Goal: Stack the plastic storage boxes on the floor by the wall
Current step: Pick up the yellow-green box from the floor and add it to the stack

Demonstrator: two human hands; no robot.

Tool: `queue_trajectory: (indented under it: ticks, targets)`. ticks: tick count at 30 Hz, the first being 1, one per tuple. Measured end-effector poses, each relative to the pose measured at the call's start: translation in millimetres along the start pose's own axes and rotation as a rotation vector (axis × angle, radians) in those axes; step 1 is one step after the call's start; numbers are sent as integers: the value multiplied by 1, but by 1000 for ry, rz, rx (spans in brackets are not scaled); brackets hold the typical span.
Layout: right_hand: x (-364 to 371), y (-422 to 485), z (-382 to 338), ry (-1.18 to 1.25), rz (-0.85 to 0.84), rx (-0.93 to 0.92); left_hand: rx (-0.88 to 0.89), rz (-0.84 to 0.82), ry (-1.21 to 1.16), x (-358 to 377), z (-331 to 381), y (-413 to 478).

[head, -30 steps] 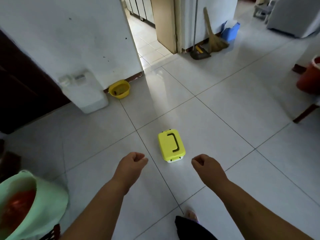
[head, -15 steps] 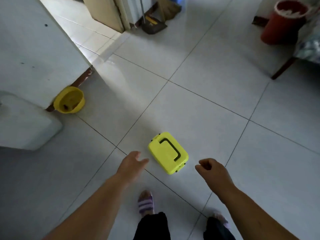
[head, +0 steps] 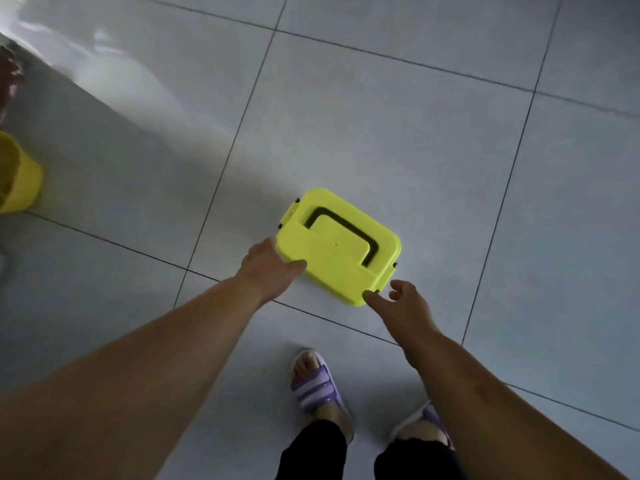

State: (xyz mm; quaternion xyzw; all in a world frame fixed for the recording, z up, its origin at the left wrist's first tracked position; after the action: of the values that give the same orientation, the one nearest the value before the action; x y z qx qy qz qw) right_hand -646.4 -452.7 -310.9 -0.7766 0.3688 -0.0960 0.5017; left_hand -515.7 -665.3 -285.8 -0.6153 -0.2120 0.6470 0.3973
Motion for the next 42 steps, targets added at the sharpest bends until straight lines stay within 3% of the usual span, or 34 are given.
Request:
queue_trajectory:
  ticks: [8, 13, 16, 24, 32, 42]
  targets:
    - [29, 100, 72, 179, 105, 130, 29, 74, 91, 38, -2, 112]
    - [47, 137, 88, 310, 127, 120, 13, 29, -70, 61, -7, 152]
    - [49, 145, 91, 347, 118, 114, 0, 14, -174, 66, -10, 161]
    - [29, 132, 86, 327, 49, 114, -19, 77, -148, 63, -17, 140]
    - [-72, 37, 23, 290, 62, 54, 39, 65, -149, 20, 58, 37]
    - [-281, -120, -53, 406, 209, -51, 209, 107, -102, -43, 253, -147]
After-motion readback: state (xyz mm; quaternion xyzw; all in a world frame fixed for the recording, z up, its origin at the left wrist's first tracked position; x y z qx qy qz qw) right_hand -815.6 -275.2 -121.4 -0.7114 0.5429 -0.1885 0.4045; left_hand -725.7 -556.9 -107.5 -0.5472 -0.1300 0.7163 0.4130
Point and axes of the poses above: each hand's wrist, its own y-axis towards the middle knuckle, its own x-axis out of the palm, z = x × y, the point moved 6 cm from there along y, towards the middle knuckle, and after that the axes turned 13 degrees about y, right-handed, at the moved point
